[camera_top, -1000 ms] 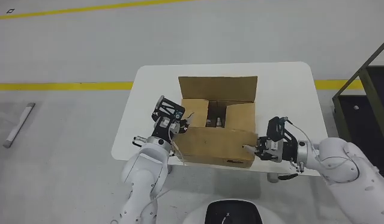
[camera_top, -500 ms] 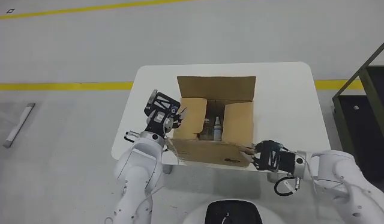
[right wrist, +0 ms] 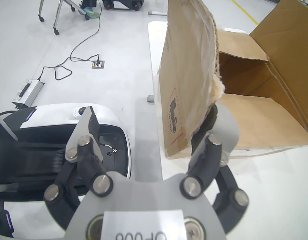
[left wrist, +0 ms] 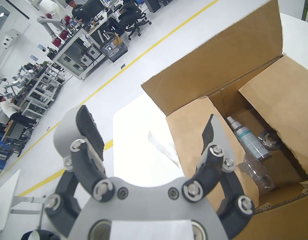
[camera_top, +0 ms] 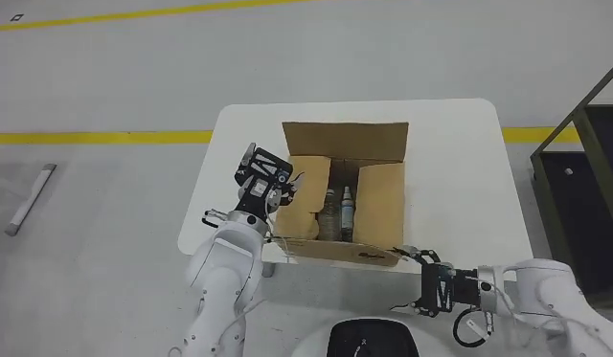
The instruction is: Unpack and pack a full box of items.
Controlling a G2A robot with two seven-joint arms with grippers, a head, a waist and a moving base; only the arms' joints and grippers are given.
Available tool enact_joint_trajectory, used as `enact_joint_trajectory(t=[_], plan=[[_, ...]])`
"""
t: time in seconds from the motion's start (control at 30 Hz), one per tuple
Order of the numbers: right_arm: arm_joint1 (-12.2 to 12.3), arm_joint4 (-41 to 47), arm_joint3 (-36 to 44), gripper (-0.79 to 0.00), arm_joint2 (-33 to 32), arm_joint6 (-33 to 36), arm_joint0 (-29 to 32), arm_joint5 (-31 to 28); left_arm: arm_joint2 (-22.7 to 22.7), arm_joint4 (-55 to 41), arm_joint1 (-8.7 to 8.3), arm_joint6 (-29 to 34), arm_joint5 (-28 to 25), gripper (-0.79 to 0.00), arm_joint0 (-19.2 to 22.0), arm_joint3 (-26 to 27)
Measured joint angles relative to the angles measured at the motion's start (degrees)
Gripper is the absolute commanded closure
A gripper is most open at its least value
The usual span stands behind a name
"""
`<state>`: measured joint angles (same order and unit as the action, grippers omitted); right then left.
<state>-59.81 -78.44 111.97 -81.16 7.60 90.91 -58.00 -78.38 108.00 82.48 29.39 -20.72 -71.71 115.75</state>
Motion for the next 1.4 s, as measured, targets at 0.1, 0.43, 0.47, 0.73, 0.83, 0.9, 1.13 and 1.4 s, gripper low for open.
enact_joint_trajectory(t=[0.1, 0.43, 0.47, 0.73, 0.83, 0.9, 1.13, 1.4], plan=[[0.34, -2.67, -0.28, -0.785, 0.58, -2.09, 0.35, 0.0, 0.07, -0.05, -0.12, 0.0, -0.13, -0.785, -0.03, 0.07], [0.88, -10.87, -0.73, -0.314, 2.6, -5.19, 0.65, 1.47, 0.32, -0.58, -0.45, 0.44, 0.26, -0.785, -0.3, 0.42], [0.9, -11.52, -0.86, -0.32, 3.0, -5.49, 0.64, 1.62, 0.29, -0.66, -0.48, 0.47, 0.3, -0.785, -0.33, 0.48], [1.09, -13.06, -2.62, -0.508, 4.59, -7.45, 0.01, 3.23, 0.39, -1.04, -0.74, 0.8, 0.55, -0.785, -0.44, 0.73], [1.24, -10.27, -2.45, -0.785, 2.97, -9.3, 0.51, 4.19, 0.67, -1.07, -0.82, 0.8, 0.67, -0.785, -0.46, 0.83], [1.42, -8.22, -2.34, -0.785, 1.56, -10.13, 1.25, 3.85, 0.83, -1.06, -0.86, 0.79, 0.76, -0.785, -0.52, 0.87], [2.46, 0.64, -3.84, -0.785, -5.39, -12.81, 6.14, -0.09, 1.25, -1.33, -1.05, 0.82, 1.01, -0.785, -0.45, 0.87], [2.74, 23.65, -10.71, -0.015, -11.69, -16.68, 10.13, 3.08, 1.89, -2.13, -1.21, 0.96, 0.9, -0.785, -0.17, 0.39]])
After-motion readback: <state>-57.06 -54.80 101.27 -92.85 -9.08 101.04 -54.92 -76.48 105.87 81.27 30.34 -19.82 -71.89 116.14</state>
